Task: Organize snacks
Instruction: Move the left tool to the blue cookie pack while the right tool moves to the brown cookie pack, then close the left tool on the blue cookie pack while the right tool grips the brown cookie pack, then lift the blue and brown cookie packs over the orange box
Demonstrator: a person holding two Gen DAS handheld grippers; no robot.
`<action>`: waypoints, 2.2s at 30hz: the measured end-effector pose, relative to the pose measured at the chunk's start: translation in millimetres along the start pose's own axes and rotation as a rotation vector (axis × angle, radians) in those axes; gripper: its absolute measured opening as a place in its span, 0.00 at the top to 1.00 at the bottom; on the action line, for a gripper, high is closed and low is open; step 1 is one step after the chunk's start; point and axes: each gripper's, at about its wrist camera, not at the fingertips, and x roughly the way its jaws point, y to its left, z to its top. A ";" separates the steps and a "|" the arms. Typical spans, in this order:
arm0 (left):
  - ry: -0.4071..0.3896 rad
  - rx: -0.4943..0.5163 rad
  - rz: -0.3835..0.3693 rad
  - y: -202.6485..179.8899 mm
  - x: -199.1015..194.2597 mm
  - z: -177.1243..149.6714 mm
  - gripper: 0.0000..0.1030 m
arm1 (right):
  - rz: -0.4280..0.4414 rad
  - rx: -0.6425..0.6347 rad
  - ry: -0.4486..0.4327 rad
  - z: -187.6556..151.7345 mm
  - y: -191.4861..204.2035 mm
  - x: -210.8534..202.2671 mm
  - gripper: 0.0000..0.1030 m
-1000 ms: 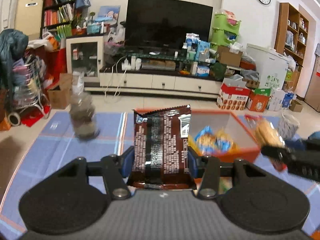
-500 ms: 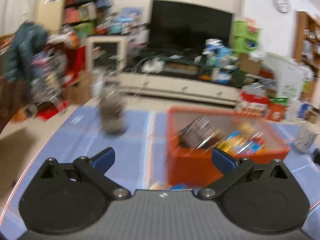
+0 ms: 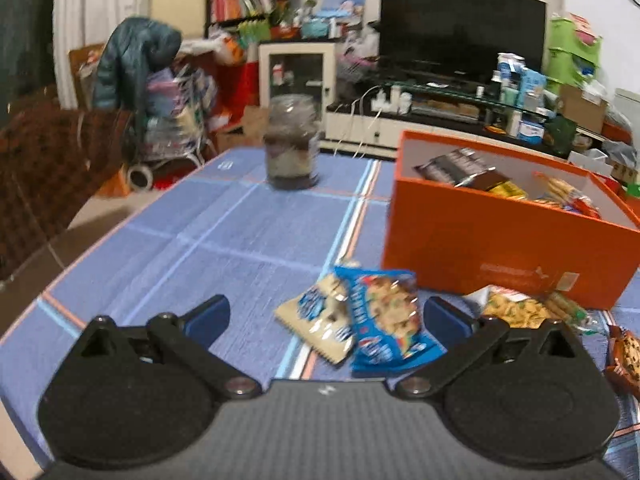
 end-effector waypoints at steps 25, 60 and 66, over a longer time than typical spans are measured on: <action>0.031 -0.005 0.062 -21.7 34.0 -2.9 0.00 | 0.088 -0.116 0.199 -2.7 9.7 29.0 0.54; 0.026 0.083 -0.080 -10.9 2.1 17.8 0.53 | 0.118 -0.301 0.098 -2.1 31.5 -0.1 0.65; -0.003 0.120 -0.102 -17.5 -6.3 20.4 0.53 | 0.114 -0.352 0.016 2.5 36.6 -17.9 0.65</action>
